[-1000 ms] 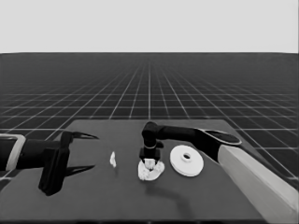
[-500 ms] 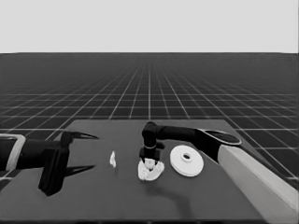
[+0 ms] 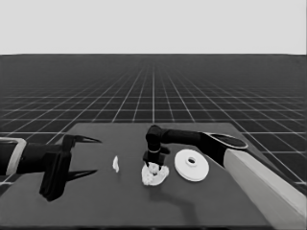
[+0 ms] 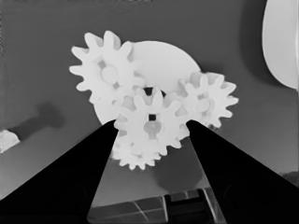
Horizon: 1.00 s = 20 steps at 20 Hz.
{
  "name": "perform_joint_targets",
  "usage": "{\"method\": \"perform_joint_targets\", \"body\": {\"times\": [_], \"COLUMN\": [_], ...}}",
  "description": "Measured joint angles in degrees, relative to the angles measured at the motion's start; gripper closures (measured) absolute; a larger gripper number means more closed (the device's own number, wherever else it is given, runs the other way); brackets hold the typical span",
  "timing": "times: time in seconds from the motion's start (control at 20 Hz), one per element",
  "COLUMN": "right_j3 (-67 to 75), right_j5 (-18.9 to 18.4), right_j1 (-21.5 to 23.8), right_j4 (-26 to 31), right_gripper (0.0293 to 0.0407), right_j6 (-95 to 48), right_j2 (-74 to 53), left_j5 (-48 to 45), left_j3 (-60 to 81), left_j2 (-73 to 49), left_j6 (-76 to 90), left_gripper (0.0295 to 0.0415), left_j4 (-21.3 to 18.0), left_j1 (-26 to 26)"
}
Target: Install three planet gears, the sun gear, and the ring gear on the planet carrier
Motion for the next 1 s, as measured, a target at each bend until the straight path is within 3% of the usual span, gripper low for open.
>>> {"method": "perform_joint_targets", "body": {"times": [1.0], "right_j3": [0.0], "right_j5": [0.0], "right_j1": [-0.3], "right_j4": [0.0], "right_gripper": [0.0390], "right_j6": [12.0], "right_j2": [-0.1], "left_j5": [0.0], "left_j3": [0.0], "left_j2": [0.0], "left_j6": [0.0], "left_gripper": [0.0326], "left_j4": [0.0], "left_j1": [0.0]}}
